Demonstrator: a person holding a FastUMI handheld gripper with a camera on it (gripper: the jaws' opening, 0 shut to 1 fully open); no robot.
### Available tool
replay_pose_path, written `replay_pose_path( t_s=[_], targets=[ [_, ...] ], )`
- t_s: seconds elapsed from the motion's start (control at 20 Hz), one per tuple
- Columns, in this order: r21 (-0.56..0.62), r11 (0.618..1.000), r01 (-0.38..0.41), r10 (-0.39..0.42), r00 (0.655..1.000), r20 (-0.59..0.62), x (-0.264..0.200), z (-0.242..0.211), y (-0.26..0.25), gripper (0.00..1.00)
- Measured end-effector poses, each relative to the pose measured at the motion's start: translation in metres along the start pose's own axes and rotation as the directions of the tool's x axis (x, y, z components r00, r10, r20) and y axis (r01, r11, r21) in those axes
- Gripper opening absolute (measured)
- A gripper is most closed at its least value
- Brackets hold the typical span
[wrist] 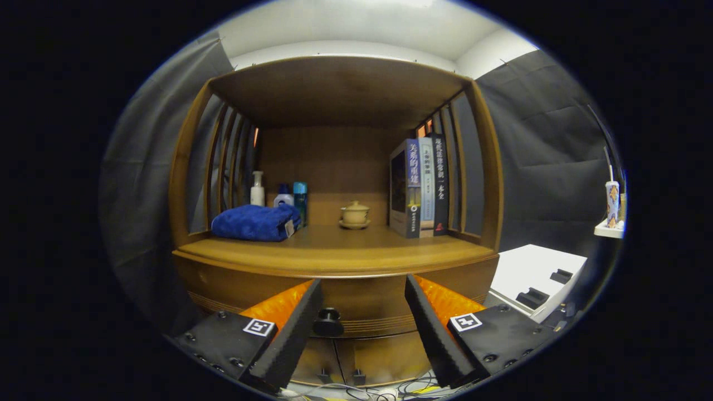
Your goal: Pull open the drawer, take out the items inside it, and place them on the countertop above the cabinet.
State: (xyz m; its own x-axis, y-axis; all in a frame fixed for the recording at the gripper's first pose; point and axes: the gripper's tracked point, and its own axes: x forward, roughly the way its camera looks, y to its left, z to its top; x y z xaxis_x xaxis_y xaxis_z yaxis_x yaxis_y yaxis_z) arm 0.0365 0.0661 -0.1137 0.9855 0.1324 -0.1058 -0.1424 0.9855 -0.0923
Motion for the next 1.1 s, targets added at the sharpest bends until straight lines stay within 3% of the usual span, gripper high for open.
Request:
replay_pose_path(
  t_s=[0.3, 0.7, 1.05, 1.1],
  targets=[
    [-0.009, 0.998, -0.065, 0.064, 0.996, -0.059, 0.022, -0.037, 0.024, 0.98],
    [0.015, 0.996, -0.089, 0.09, 0.985, -0.151, 0.036, -0.086, 0.03, 0.98],
    [0.029, 0.996, -0.089, 0.093, 0.979, -0.18, 0.046, -0.101, 0.027, 0.75],
    [0.036, 0.994, -0.105, 0.11, 0.978, -0.179, 0.044, -0.101, 0.031, 0.66]
  ],
)
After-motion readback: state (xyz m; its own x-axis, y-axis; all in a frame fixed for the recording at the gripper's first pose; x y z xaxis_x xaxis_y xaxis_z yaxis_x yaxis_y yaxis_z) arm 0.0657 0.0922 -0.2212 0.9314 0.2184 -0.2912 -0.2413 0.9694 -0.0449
